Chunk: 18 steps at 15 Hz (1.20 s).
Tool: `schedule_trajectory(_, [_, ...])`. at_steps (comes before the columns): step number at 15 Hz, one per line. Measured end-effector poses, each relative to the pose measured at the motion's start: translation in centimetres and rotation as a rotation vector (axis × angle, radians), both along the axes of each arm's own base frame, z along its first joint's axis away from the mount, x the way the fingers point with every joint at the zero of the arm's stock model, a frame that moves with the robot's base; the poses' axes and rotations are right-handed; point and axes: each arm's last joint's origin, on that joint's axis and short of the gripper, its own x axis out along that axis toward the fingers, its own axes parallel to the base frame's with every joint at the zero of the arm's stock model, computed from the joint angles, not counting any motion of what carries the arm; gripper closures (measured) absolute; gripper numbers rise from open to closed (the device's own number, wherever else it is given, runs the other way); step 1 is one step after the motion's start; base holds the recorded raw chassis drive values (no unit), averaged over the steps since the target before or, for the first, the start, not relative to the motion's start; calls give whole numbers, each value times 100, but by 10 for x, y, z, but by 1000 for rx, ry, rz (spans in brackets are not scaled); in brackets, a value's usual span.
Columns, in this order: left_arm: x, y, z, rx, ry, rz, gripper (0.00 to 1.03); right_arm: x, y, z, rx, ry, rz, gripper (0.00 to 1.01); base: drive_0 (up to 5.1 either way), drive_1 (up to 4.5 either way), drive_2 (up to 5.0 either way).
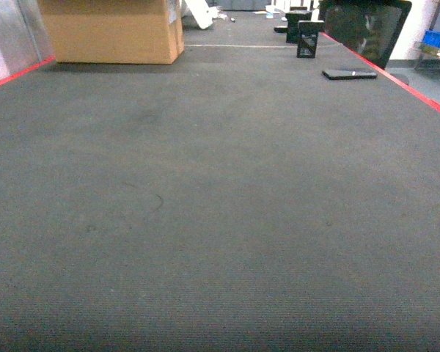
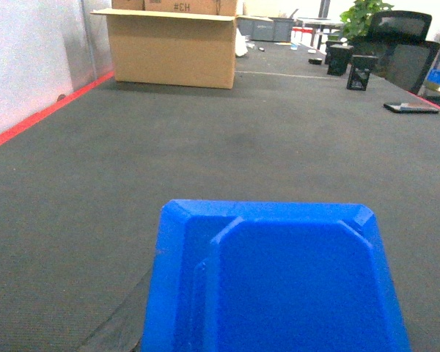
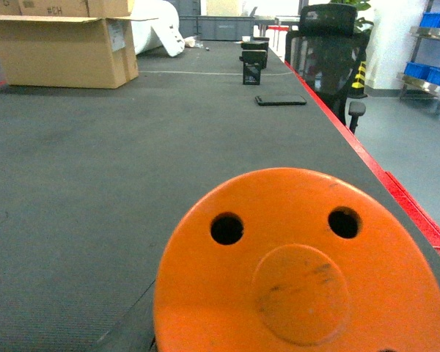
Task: Sort blue parts and orange caps into right shelf containers
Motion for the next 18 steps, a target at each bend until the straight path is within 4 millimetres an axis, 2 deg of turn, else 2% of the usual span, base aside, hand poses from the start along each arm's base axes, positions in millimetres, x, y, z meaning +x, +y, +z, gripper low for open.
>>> schedule_trajectory(18, [0, 0, 0, 0, 0, 3, 61, 0, 0, 0, 0, 0, 0, 57, -147, -147, -147])
